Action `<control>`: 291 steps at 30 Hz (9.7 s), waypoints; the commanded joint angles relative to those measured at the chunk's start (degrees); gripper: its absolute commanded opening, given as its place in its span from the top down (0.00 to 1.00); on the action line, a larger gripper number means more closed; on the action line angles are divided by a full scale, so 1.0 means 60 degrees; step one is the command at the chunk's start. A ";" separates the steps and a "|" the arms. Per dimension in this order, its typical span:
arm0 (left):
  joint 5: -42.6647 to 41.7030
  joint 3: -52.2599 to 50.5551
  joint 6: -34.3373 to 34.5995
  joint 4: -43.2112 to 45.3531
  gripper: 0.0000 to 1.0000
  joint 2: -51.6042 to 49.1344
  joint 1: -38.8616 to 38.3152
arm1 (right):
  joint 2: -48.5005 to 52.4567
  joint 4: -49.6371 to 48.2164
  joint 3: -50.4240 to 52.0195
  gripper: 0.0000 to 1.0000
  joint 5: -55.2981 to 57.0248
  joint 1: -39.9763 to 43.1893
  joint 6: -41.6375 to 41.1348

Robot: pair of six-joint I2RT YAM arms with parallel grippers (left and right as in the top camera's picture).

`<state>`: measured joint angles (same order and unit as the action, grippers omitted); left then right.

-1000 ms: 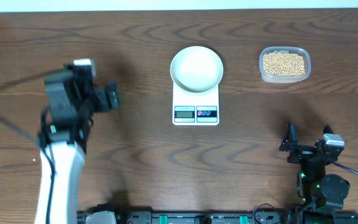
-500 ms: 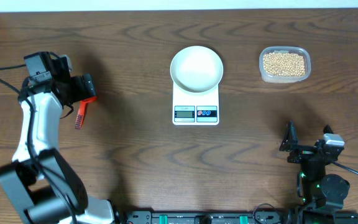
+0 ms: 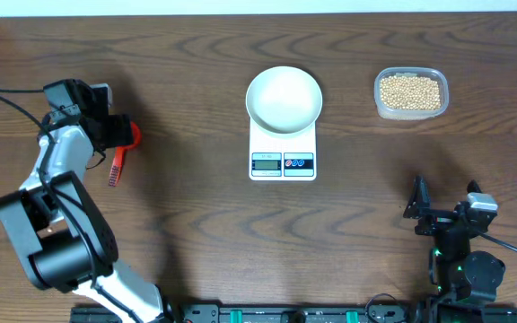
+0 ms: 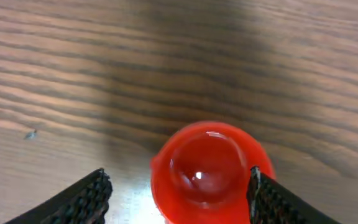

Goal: Scoop item into bowl and weigh 50g on scale
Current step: 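Reach the left gripper to the red scoop and grasp its cup, then lift the red scoop with the left gripper and carry it toward the scale, then reach the right gripper to the scoop handle beside the left gripper, then grasp the scoop handle with the right gripper and release the left gripper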

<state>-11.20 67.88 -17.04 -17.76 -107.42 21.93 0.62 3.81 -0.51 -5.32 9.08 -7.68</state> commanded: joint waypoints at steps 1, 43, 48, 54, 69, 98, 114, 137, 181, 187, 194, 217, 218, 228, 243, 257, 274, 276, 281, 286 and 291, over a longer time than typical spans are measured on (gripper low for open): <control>0.0040 0.0146 -0.0200 0.0280 0.32 -0.0484 0.0040 | -0.0055 0.0018 0.0033 0.01 0.0047 -0.0120 -0.0142; 0.0040 0.0135 1.0153 -0.2969 0.93 -0.1224 0.0040 | -0.0055 0.0018 0.0033 0.01 0.0047 -0.0120 -0.0142; 0.0051 0.0135 0.9468 -0.2849 0.47 -0.1224 0.0040 | -0.0055 0.0018 0.0033 0.01 0.0047 -0.0120 -0.0142; 0.0051 0.0135 0.8014 -0.2539 0.43 -0.1224 0.0040 | -0.0055 0.0018 0.0033 0.01 0.0047 -0.0120 -0.0142; 0.0044 0.0117 0.6411 -0.1727 0.63 -0.1282 0.0036 | -0.0055 0.0018 0.0033 0.01 0.0047 -0.0120 -0.0142; -0.0240 0.0120 0.7471 -0.4339 0.93 0.4401 -0.0302 | -0.0055 0.0018 0.0033 0.01 0.0047 -0.0120 -0.0142; -0.2062 0.0117 0.7595 -0.7865 0.93 0.5705 -0.0379 | -0.0055 0.0018 0.0033 0.01 0.0047 -0.0120 -0.0142; -0.2208 0.0117 0.7606 -0.6903 0.93 0.5694 -0.3202 | -0.0040 0.0040 0.0033 0.01 0.0171 -0.0120 -0.0291; -0.1898 0.0098 1.0105 -0.5869 0.93 0.5676 -0.3253 | 1.1763 -0.1949 -0.8415 0.01 -0.9111 -0.3960 -0.4291; -0.1064 0.0098 1.0404 -0.5872 0.93 0.5614 -0.3399 | 1.2469 -0.1956 -0.8411 0.01 -0.8338 -0.4710 -0.4244; -0.0871 0.0098 1.0950 -0.5836 0.93 0.4965 -0.3923 | 1.3158 -0.1894 -0.8397 0.01 -0.7490 -0.4991 -0.4630; -0.0911 0.0098 1.2327 -0.4947 0.93 0.4677 -0.5610 | 1.3704 -0.2237 -0.8397 0.66 -0.7450 -0.5741 -0.6481; -0.0951 0.0098 1.2331 -0.4947 0.93 0.4677 -0.5610 | 1.3704 -0.2233 -0.8397 0.66 -0.7446 -0.5752 -0.6517; -0.1086 0.0098 1.2721 -0.4943 0.93 0.4677 -0.6022 | 1.3704 -0.2240 -0.8397 0.70 -0.7144 -0.6062 -0.6757; -0.1129 0.0098 1.2754 -0.4947 0.93 0.4677 -0.6084 | 1.3704 -0.2200 -0.8397 0.89 -0.7063 -0.6105 -0.6754; -0.1118 0.0098 1.2739 -0.4987 0.64 0.4677 -0.6080 | 1.3704 -0.2211 -0.8397 0.99 -0.6823 -0.6080 -0.6666; -0.0076 0.0098 1.1646 -0.5329 0.46 0.4677 -0.6080 | 1.3697 -0.2189 -0.8397 0.99 -0.7544 -0.4244 -0.6138; -0.0080 0.0098 1.0601 -0.5329 0.46 0.4677 -0.6080 | 1.3584 -0.2208 -0.8397 0.99 -0.8047 -0.3843 -0.6116; -0.0204 0.0098 0.8903 -0.5304 0.47 0.4677 -0.6098 | 1.2480 -0.1745 -0.8400 0.99 -0.8535 -0.2696 -0.5774; -0.0528 0.0098 0.7876 -0.4936 0.51 0.4677 -0.6597 | 1.1202 -0.0138 -0.8400 0.99 -0.8531 -0.1264 -0.4870; -0.0517 0.0098 0.7282 -0.4692 0.51 0.4677 -0.7621 | 1.0360 0.1552 -0.8400 0.99 -0.8521 0.0306 -0.3931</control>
<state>-13.76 68.16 31.73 -46.22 -79.61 -20.60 64.38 11.31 -50.11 -55.66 7.49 -36.51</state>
